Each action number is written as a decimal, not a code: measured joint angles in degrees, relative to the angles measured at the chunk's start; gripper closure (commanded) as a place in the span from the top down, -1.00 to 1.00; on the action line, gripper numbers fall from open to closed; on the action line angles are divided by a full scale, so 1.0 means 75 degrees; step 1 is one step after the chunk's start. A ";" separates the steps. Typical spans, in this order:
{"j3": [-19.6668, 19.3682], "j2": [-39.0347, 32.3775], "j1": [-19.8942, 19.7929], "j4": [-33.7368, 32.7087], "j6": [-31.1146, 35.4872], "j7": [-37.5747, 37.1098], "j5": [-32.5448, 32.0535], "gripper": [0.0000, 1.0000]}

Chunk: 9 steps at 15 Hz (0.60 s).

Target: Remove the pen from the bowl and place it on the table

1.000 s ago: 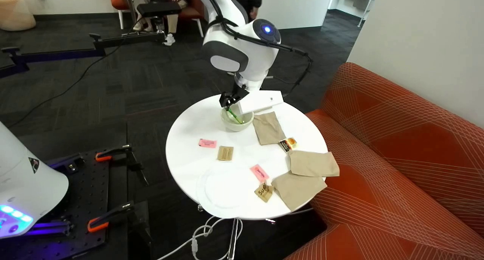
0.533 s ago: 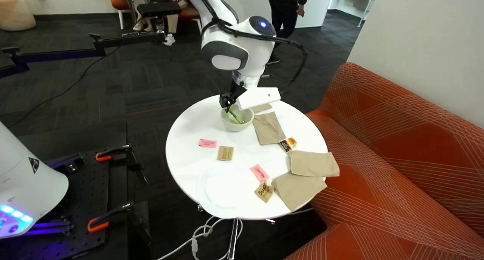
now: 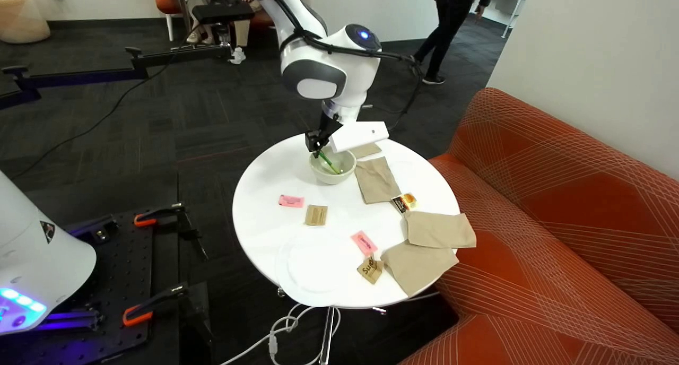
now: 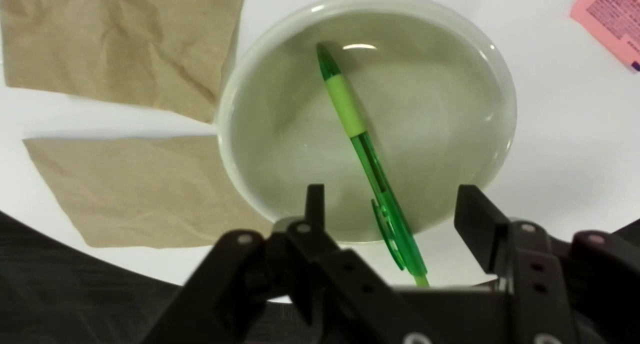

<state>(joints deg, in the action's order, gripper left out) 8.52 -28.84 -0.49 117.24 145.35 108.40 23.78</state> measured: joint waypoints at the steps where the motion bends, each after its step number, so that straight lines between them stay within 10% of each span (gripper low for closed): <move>1: 0.0024 -0.0049 0.0000 -0.0035 0.0013 -0.0069 -0.0070 0.29; 9: 0.0080 -0.0602 -0.0001 -0.0547 0.0066 -0.0615 -0.0736 0.16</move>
<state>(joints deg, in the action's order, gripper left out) 9.12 -33.36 -0.50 113.13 145.84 103.79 18.26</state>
